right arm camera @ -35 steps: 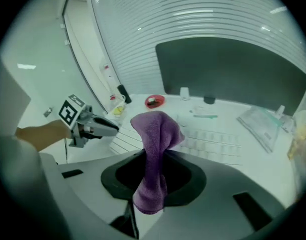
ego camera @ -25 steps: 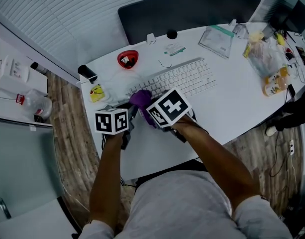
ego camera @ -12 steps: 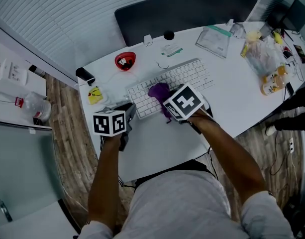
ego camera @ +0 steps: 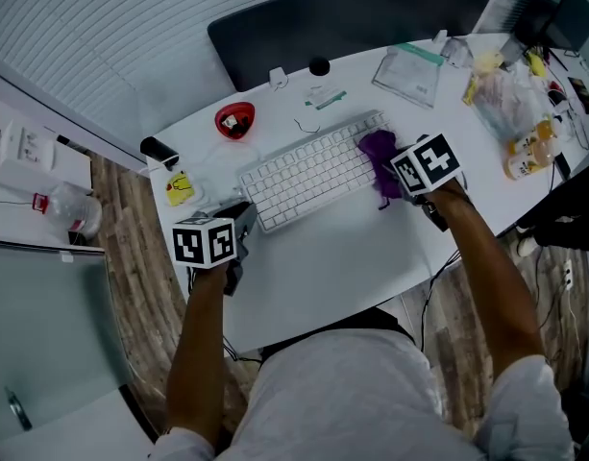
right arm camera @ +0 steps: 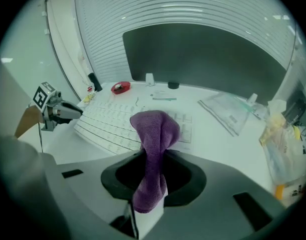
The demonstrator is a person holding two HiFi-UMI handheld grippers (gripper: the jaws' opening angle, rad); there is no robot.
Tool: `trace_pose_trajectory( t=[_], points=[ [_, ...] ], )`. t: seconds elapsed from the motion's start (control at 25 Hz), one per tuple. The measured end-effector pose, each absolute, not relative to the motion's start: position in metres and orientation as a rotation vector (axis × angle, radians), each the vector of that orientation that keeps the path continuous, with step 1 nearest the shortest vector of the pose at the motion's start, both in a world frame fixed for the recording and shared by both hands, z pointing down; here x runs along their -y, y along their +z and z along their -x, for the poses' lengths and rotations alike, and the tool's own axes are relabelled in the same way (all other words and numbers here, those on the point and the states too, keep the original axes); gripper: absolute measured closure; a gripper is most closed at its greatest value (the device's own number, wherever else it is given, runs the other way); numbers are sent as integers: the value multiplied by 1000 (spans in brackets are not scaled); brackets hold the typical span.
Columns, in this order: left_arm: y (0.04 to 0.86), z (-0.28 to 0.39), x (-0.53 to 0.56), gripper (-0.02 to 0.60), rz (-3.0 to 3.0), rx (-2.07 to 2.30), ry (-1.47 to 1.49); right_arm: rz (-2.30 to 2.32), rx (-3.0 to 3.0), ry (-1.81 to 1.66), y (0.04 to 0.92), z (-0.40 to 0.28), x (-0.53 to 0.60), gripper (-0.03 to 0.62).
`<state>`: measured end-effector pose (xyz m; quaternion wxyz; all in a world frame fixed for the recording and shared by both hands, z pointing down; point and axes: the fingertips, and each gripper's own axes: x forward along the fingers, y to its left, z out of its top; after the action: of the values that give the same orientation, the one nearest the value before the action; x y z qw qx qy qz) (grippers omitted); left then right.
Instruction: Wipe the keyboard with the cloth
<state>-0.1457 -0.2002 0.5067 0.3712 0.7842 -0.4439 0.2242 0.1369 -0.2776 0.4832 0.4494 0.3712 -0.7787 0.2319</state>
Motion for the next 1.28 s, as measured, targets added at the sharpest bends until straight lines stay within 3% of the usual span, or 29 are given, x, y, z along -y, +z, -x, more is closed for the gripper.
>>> trace_pose_trajectory(
  t=[0.56,0.8,1.28],
  points=[
    [508,146,200,514,-2005,1180,606,-1020,1950,608,476,-183,287,505],
    [481,141,197,514,-2066,1223,553,-942,2245,516,418,-121,259,505],
    [333,113,179,514,-2501,1326,68,-751,2808,519,318,-9,189,505]
  ],
)
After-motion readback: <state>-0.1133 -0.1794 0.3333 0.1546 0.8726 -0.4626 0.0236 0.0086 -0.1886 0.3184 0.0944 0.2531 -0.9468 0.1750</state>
